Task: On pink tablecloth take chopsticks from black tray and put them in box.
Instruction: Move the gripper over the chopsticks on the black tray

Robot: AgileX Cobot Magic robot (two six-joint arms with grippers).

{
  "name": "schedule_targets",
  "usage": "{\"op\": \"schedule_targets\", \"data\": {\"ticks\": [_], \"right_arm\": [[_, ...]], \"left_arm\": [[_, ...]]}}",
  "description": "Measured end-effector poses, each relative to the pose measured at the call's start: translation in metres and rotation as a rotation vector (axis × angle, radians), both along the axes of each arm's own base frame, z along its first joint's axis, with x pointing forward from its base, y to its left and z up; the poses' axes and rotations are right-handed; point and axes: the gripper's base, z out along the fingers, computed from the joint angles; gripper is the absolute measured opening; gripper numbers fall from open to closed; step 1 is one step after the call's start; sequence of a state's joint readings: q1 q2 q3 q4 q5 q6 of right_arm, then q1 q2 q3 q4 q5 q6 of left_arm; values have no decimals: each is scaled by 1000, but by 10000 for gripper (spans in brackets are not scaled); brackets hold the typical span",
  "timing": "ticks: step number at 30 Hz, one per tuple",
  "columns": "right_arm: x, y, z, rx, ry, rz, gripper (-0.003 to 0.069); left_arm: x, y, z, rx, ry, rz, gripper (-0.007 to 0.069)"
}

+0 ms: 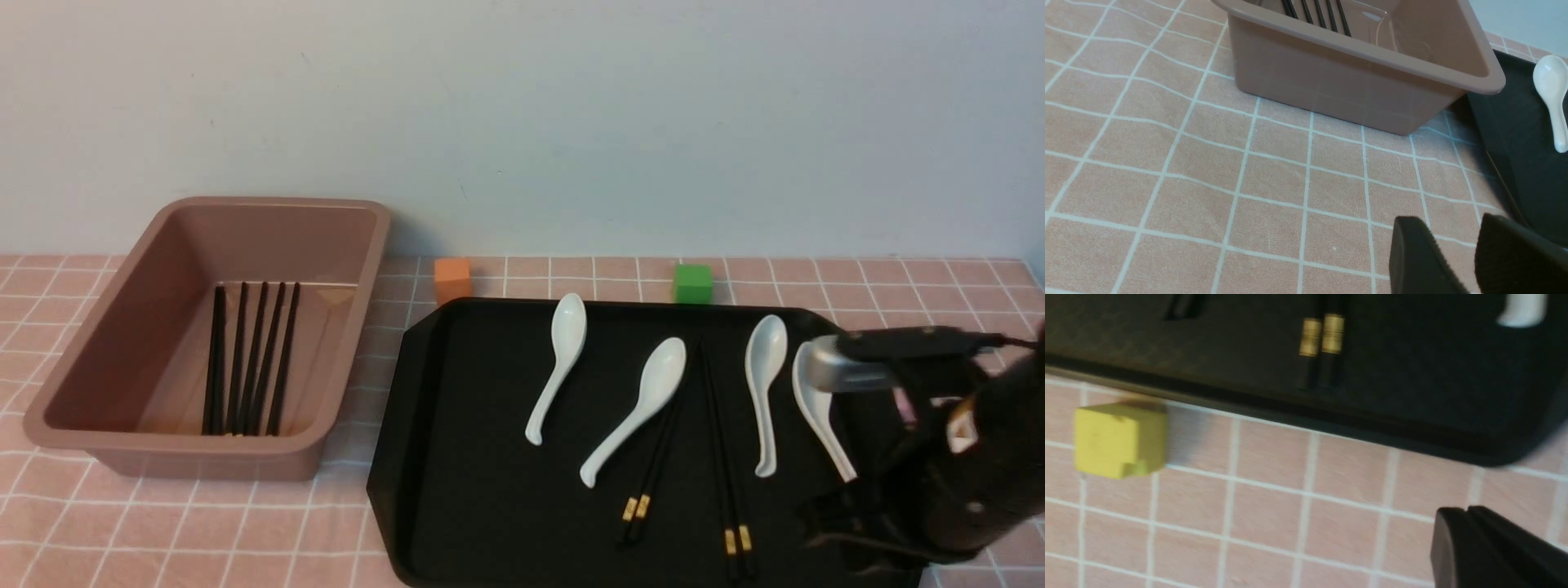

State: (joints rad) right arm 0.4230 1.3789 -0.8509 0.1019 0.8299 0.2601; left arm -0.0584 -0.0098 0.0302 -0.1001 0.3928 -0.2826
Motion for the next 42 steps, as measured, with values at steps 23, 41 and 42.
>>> {"op": "schedule_targets", "data": {"ticks": [23,41,42], "right_arm": [[73,66,-81,-157,28,-56,407],[86,61,-90,-136,42,-109,283],[86,62,-90,-135,41,-101,235]], "left_arm": [[0,0,0,0,0,0,239],[0,0,0,0,0,0,239],[0,0,0,0,0,0,239]]}}
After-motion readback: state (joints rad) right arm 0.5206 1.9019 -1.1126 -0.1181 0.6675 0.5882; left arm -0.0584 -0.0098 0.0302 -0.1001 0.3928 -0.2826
